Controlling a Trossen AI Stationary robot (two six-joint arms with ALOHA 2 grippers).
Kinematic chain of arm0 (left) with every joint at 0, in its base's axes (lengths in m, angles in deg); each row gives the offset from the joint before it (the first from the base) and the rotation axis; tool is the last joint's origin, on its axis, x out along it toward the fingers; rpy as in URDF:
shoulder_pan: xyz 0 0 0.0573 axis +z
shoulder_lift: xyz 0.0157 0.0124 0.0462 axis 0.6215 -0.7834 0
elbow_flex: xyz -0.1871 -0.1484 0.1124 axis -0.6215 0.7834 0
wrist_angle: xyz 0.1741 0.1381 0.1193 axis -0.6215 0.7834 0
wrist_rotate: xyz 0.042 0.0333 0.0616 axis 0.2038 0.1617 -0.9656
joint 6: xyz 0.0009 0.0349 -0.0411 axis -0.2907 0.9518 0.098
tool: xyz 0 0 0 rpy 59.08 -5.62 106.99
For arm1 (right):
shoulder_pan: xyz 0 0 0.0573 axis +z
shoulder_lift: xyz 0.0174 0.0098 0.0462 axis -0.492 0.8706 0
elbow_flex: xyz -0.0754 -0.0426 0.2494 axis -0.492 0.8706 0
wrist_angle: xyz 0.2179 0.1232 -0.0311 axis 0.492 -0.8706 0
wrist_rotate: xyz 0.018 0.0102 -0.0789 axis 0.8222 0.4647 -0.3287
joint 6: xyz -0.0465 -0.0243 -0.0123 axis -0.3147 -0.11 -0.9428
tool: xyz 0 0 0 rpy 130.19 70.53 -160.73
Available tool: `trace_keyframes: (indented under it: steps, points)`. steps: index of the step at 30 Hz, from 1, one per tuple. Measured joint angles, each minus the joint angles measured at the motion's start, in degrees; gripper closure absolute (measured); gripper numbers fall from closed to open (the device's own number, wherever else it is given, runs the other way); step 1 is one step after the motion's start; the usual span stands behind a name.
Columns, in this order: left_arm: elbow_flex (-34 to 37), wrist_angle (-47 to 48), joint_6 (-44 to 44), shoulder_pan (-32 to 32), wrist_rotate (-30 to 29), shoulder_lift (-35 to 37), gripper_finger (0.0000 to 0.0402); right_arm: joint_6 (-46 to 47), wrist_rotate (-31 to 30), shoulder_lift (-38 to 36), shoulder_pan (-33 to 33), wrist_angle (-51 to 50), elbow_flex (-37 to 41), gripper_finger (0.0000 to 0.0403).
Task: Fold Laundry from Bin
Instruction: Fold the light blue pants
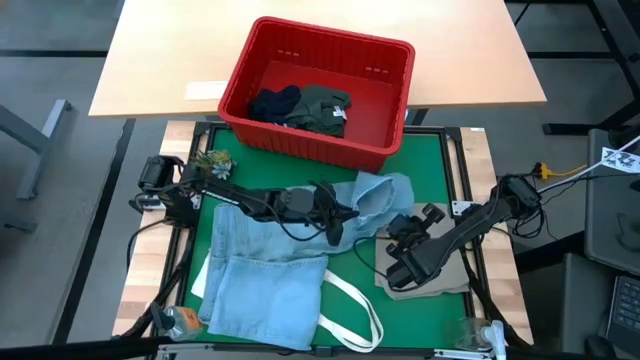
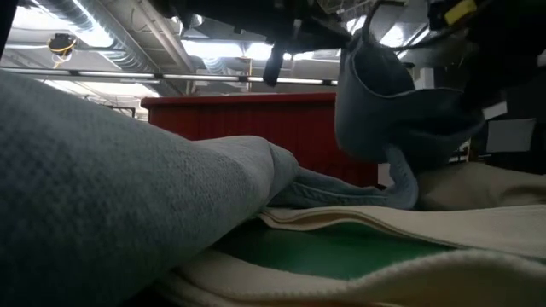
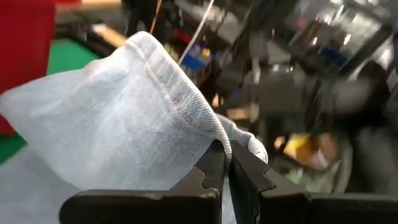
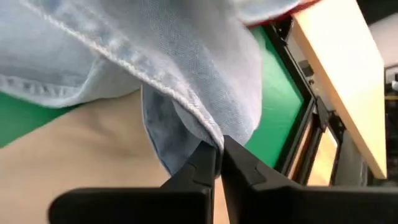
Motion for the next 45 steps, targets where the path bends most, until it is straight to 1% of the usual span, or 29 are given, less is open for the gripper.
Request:
trace_keyframes:
  steps: [3,6,8,14,17,22,26,29,33,36,40,45]
  points:
    - [0.0,5.7,-1.4,-1.2,0.1,0.0,0.0395,-2.0,2.4,-0.3,0.0,-1.3,-0.8,0.0387]
    - [0.0,12.1,-1.7,-2.5,0.1,0.0,0.0395,-5.7,4.6,-1.0,0.0,-1.0,-0.4,0.0396]
    - [0.0,15.6,-2.9,-3.1,0.0,0.0,0.0395,-8.2,6.3,-1.1,0.0,-1.2,-0.3,0.0395]
    - [0.0,25.0,-3.3,-4.5,-0.3,0.0,0.0395,-18.5,7.0,-1.1,0.0,-1.0,0.6,0.0398]
    - [0.0,29.6,-4.9,-5.2,-0.5,0.0,0.0395,-23.8,7.7,-1.1,0.0,-0.9,1.1,0.0396]
    - [0.0,34.8,-5.8,-6.4,-0.9,0.0,0.0395,-30.2,8.9,-1.1,0.0,-0.4,1.2,0.0398]
    - [-0.1,36.7,-4.4,-7.2,-0.9,0.0,0.0394,-31.1,9.1,-1.1,0.0,-0.2,1.1,0.0397]
    - [-0.1,36.8,-4.1,-7.3,-0.7,0.0,0.0382,-31.7,10.5,-1.1,0.0,-0.5,1.1,0.0394]
    - [0.2,38.3,-4.1,-7.2,2.8,-0.1,0.0344,-33.8,15.7,-1.1,0.0,-1.9,1.3,0.0393]
    - [0.1,37.9,-4.4,-7.2,3.6,0.0,0.0313,-36.3,18.7,-1.1,0.0,-1.5,1.3,0.0392]
    - [0.1,37.2,-4.4,-6.8,3.3,-0.1,0.0289,-36.3,18.7,-1.1,0.0,-1.4,1.3,0.0392]
    - [0.1,35.6,-4.8,-3.7,2.4,-0.1,0.0288,-36.4,18.7,-1.1,0.0,-1.2,1.3,0.0391]
